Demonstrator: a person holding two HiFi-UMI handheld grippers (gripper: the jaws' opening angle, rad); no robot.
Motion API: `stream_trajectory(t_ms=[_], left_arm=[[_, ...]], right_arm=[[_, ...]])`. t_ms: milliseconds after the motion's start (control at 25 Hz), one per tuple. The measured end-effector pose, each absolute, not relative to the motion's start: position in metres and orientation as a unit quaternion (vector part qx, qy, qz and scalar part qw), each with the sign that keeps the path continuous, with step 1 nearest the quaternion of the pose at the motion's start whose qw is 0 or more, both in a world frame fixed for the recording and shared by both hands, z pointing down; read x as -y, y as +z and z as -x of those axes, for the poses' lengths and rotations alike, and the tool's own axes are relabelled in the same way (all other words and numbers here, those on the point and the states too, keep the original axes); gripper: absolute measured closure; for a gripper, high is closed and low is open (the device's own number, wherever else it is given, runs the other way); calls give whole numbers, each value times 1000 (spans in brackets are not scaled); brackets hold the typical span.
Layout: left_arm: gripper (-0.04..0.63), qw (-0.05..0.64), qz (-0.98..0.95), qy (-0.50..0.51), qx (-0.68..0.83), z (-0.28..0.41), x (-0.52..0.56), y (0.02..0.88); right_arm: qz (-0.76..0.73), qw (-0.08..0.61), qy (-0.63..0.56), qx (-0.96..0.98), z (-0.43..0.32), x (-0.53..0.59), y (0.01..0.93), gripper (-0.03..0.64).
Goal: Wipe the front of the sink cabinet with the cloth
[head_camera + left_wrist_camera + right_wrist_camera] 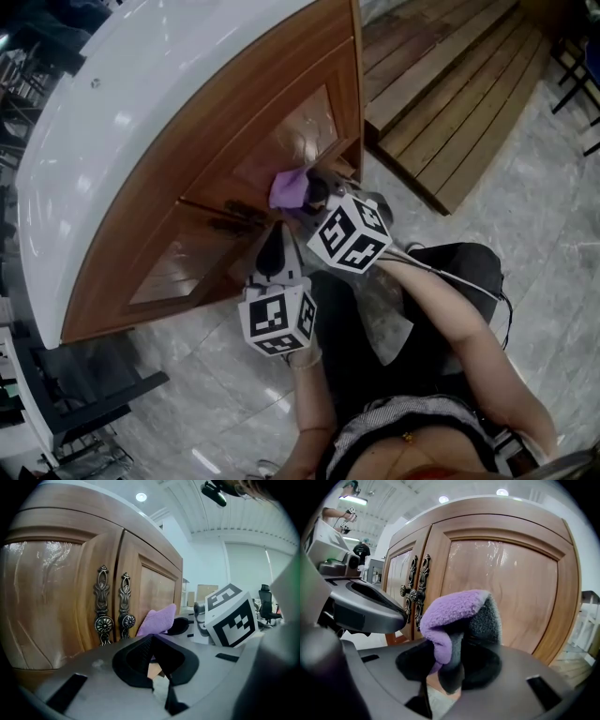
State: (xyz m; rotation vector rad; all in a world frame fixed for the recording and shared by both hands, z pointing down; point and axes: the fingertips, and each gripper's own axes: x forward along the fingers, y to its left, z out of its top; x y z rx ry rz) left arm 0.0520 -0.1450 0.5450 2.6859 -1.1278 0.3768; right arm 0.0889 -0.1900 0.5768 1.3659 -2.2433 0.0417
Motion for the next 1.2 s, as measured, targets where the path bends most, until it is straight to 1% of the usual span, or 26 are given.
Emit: stream_trajectory(t_ms=[840,1200], left_arm=[[594,111,-921,133,348,-95,144,557],[595,114,-924,137,337,-104,145,561]], right_arm=[[-578,251,48,775,-177,196,576,431],[-628,258,62,731,-231,197,577,432]])
